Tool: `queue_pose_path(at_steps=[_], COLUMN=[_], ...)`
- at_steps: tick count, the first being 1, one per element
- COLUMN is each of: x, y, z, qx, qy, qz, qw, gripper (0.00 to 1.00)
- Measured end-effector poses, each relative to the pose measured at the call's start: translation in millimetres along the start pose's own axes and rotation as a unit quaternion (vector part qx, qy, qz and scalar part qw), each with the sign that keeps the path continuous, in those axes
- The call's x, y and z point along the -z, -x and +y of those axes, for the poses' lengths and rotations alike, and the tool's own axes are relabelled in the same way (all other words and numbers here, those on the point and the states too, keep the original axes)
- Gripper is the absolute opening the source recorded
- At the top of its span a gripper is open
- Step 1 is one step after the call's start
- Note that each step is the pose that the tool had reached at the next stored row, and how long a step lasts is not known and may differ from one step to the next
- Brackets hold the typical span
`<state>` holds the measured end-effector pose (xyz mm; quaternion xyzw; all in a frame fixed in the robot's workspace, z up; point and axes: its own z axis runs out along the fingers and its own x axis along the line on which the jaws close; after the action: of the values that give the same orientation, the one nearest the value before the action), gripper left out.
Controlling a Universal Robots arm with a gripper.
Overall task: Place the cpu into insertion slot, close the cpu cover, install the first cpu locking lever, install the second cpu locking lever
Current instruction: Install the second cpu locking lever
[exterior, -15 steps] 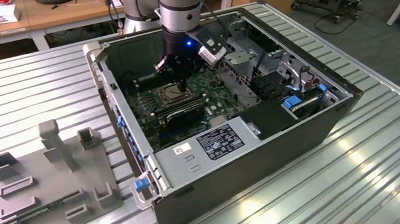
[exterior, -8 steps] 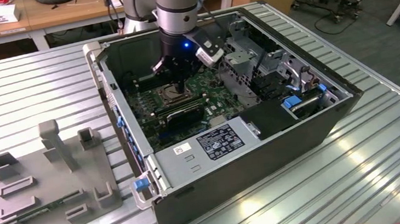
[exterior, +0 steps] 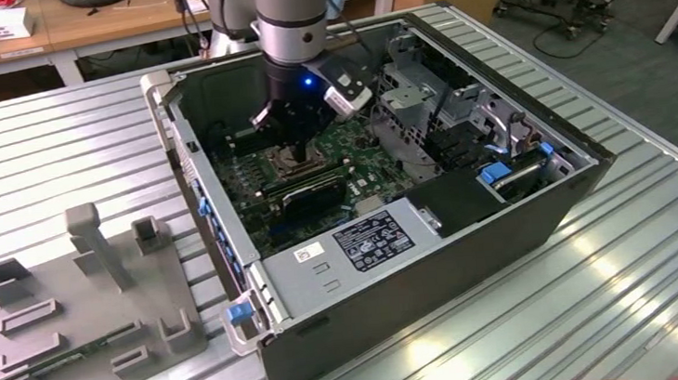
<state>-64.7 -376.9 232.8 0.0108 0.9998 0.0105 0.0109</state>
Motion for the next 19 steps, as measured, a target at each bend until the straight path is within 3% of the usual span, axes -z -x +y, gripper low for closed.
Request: queue_pose_path(at_steps=[9, 19], x=[-7.6, -16.7], y=[-9.2, -14.8], z=[-0.3, -0.7], qx=[0.0, 0.0], qy=[0.0001, 0.005], qz=[-0.0005, -0.0005], qw=[1.0, 0.99999], gripper=[0.11, 0.11])
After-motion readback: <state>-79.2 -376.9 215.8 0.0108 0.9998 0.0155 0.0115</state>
